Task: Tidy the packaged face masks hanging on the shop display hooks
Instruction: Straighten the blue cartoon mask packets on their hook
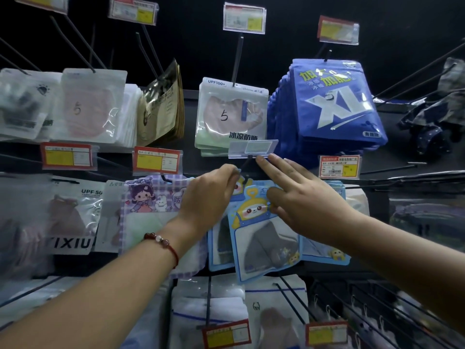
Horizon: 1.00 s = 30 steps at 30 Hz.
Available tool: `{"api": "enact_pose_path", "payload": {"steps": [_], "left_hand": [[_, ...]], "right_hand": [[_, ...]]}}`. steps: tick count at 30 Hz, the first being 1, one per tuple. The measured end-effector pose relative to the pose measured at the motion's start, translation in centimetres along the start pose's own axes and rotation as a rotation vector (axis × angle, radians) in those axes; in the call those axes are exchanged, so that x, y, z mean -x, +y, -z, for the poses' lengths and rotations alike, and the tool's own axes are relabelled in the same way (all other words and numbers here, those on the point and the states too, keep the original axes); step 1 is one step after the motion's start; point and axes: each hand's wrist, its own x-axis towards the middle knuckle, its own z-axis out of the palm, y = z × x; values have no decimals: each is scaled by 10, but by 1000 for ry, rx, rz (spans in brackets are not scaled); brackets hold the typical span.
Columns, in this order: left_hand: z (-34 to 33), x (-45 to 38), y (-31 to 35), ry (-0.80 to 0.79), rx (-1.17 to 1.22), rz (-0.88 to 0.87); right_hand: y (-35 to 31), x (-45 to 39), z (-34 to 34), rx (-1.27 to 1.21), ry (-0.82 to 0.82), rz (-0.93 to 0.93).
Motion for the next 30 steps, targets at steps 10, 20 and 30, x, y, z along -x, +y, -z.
{"api": "enact_pose_path", "payload": {"steps": [10,20,30], "left_hand": [[-2,4,-20,-63,-381,-164],[50,30,19,-76,-153,-273],[48,17,40,-207,19,18]], "right_hand": [[-3,1,-2,2,16,-35],[-22,-2,-7,-26,75,-154],[-28,-10,-5,-60,145,-179]]}}
